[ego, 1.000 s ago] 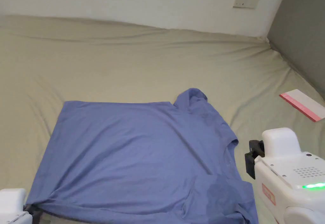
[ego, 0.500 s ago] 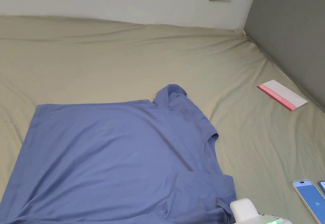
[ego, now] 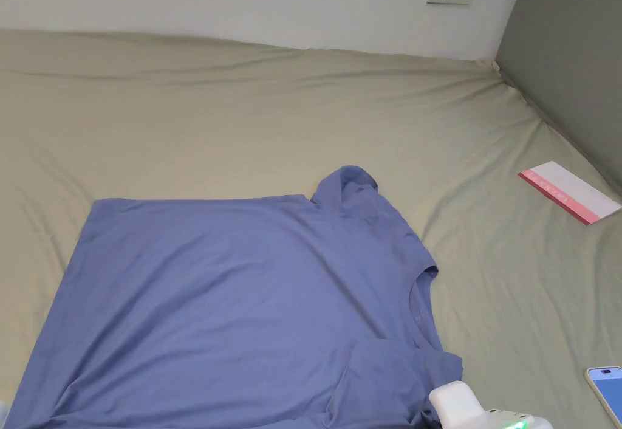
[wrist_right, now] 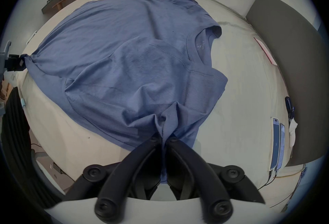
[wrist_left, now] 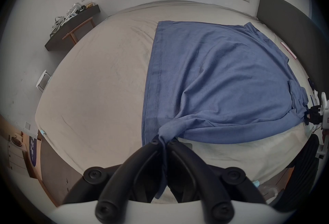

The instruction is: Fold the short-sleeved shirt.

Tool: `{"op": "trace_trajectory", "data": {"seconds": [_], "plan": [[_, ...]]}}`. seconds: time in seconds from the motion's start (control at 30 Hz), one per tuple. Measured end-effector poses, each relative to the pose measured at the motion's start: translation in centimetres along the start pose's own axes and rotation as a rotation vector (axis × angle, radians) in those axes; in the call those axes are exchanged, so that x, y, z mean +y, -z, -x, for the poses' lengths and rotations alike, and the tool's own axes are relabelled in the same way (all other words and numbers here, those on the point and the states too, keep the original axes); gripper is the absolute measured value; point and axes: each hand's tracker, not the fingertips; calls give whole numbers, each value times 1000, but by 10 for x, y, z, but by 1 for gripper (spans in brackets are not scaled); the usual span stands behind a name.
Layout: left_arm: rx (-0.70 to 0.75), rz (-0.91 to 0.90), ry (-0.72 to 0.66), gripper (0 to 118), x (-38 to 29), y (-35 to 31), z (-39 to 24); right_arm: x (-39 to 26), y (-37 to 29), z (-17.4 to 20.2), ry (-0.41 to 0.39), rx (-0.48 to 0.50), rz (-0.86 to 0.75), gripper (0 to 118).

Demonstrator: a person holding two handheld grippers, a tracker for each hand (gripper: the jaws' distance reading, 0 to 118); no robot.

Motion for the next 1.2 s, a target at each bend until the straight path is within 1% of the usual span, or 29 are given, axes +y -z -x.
{"op": "trace_trajectory", "data": {"seconds": [0.1,0.13,0.2,0.27,0.3,0.37,0.43,0.63,0.73,0.9,0.97,1.03,1.07,1.2], "plan": [[-3,-23,-12,0,-2,-6,1,-5,-26,-3,51,8,-115,6],[-1,-30,-15,0,-2,-8,2,-10,-28,-14,68,15,-155,6],[-10,-59,-32,0,0,-15,4,-14,-48,-21,93,42,-261,6],[-17,-87,-50,0,4,-21,6,-14,-62,-29,122,43,-339,6],[-15,-103,-53,0,7,-24,7,-14,-68,-33,128,57,-383,6],[-10,-134,-57,0,14,-30,8,-10,-78,-38,142,39,-448,6],[-10,-168,-67,0,21,-35,10,-3,-78,-43,140,25,-479,6],[1,-216,-47,0,61,-24,8,44,-63,-53,119,-19,-461,6],[13,-204,-30,0,84,-9,4,68,-44,-55,96,-51,-427,6],[16,-124,16,0,122,35,-3,115,16,-67,121,-66,-272,6],[23,-73,43,0,134,56,-7,129,40,-69,115,-65,-215,6],[47,-43,67,0,144,76,-12,139,64,-72,105,-89,-161,6],[61,-24,84,0,148,86,-13,145,64,-60,101,-101,-145,6],[50,27,95,0,160,119,-15,151,92,-66,171,-64,-99,6]]}}
